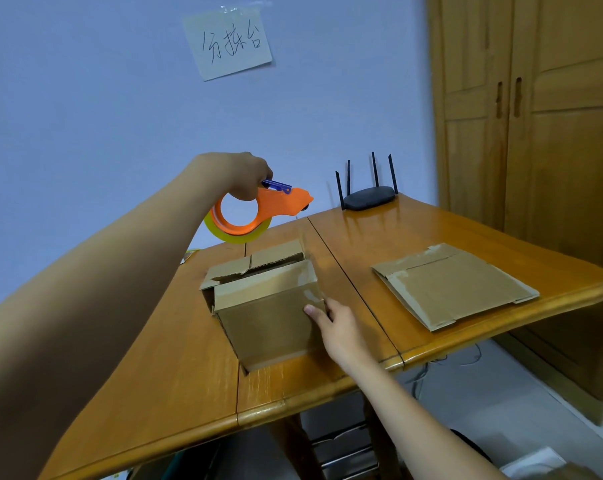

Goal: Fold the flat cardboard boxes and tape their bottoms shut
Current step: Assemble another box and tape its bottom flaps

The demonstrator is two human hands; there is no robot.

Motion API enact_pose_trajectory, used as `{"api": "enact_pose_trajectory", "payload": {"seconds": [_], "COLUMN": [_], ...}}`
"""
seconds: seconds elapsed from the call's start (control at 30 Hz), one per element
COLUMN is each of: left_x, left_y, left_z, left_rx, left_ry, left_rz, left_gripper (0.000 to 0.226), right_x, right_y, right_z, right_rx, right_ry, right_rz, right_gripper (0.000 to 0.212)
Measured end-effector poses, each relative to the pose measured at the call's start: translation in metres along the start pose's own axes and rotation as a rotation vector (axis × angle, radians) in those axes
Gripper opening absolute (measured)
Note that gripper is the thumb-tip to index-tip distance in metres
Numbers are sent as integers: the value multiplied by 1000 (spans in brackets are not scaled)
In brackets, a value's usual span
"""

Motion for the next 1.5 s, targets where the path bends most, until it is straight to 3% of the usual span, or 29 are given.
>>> {"api": "enact_pose_trajectory", "payload": {"seconds": [0.2,0.27,0.37,0.4,0.53,0.73,0.9,1.03,1.3,1.5], "left_x": [0,1,3,4,5,0,-3,-6,-22,-38], "left_y": [2,3,3,3,2,4,6,6,21,45], "left_z": [-1,0,1,0,0,-2,-1,-1,-6,-19], "left_rx": [26,28,33,37,40,27,27,29,14,-22], "left_ry": [-5,-3,9,11,8,-7,-4,5,6,-7], "left_rz": [-17,-24,-34,-33,-36,-41,-46,-57,-82,-143], "left_gripper": [35,36,34,33,33,35,37,38,37,36], "right_x": [-12,-24,-65,-80,-123,-129,-136,-118,-109,-101], "right_y": [-5,-9,-17,-13,21,51,63,62,60,59], "right_z": [-9,-18,-43,-49,-42,4,35,42,37,30], "right_rx": [-55,8,308,332,86,26,-141,-206,-131,134], "right_ry": [24,6,-314,-436,-642,-641,-351,-197,-376,-561], "right_rz": [-119,-171,-240,-279,-647,-1057,-1358,-1338,-1370,-1385], "right_gripper": [72,74,38,31,31,43,73,83,94,89]}}
Point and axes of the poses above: each hand's wrist, its own z-axis towards the middle knuckle, its own y-axis out of the palm, x = y × z, the point moved 5 cm from there along z, towards the middle knuckle, and after that the axes turned 7 degrees about -x, right-handed, at the moved point
